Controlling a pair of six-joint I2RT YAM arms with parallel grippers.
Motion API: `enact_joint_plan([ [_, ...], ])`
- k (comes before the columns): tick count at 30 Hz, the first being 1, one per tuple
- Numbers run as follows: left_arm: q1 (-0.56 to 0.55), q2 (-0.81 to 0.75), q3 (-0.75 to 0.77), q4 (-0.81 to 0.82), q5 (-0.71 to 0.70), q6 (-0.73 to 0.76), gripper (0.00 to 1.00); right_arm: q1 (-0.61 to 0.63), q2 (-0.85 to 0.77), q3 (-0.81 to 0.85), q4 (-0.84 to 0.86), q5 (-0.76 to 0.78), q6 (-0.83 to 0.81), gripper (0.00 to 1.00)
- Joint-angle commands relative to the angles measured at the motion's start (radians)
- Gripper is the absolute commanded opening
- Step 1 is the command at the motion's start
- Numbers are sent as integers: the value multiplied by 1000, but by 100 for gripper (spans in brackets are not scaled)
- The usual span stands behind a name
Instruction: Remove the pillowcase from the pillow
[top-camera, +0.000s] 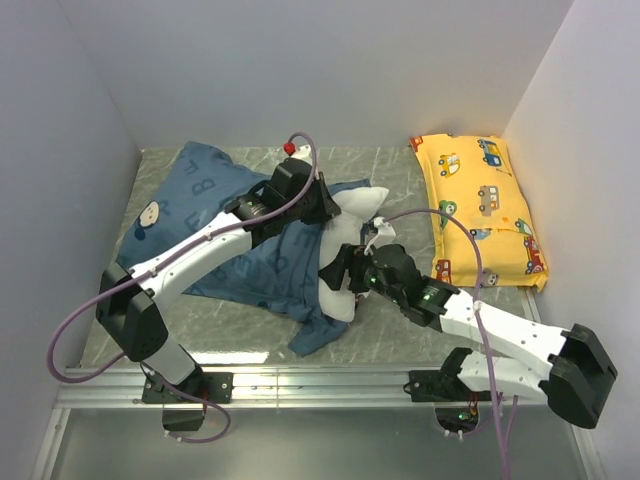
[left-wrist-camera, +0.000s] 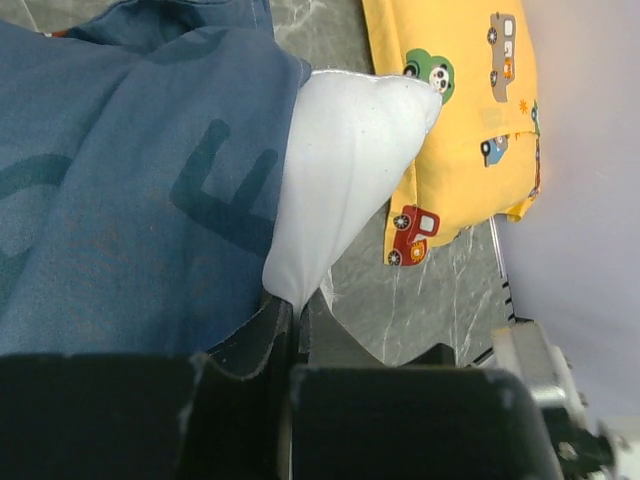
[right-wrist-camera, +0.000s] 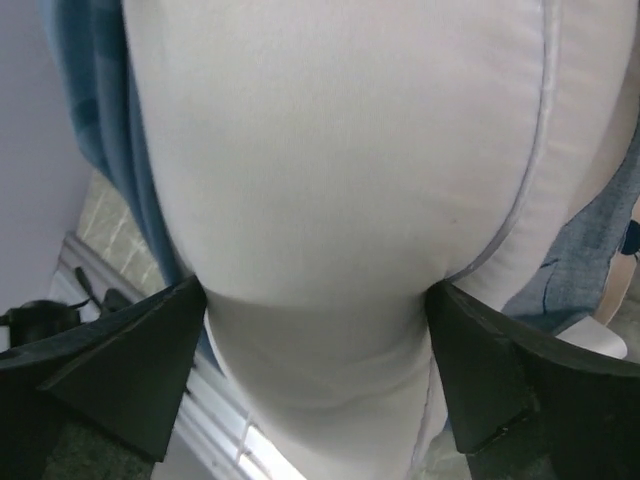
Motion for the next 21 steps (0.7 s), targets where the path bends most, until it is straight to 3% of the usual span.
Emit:
enact_joint_plan([
  [1,-42,-20,91,128,64,-10,1,4,48,-2,95,65,9,88],
  [2,-44,-19,96,125,72,-10,0,1,57,10,75,71,7,76],
  [3,-47,-20,105,123,78,-8,1,1,71,25,56,77,4,33],
  [4,-47,-17,109,117,84,-5,0,1,77,59,33,103,5,12],
  [5,-47,-16,114,110,84,0,0,1,80,77,9,115,5,0],
  [8,-47,4,152,51,88,47,1,4,63,123,-105,209,13,0],
  [9,-46,12,190,-10,65,64,5,4,34,127,-149,233,24,0],
  [11,-47,12,221,-54,38,108,21,3,-9,125,-186,272,22,0],
  [12,-44,4,241,-84,6,128,42,4,-19,120,-197,281,21,0],
  [15,-38,-40,255,-122,-49,153,67,3,-43,117,-232,315,18,0],
  [18,-32,-95,245,-182,-142,179,74,3,-59,108,-244,333,12,0],
  [21,5,-151,202,-271,-344,184,74,0,-76,117,-264,339,2,0],
])
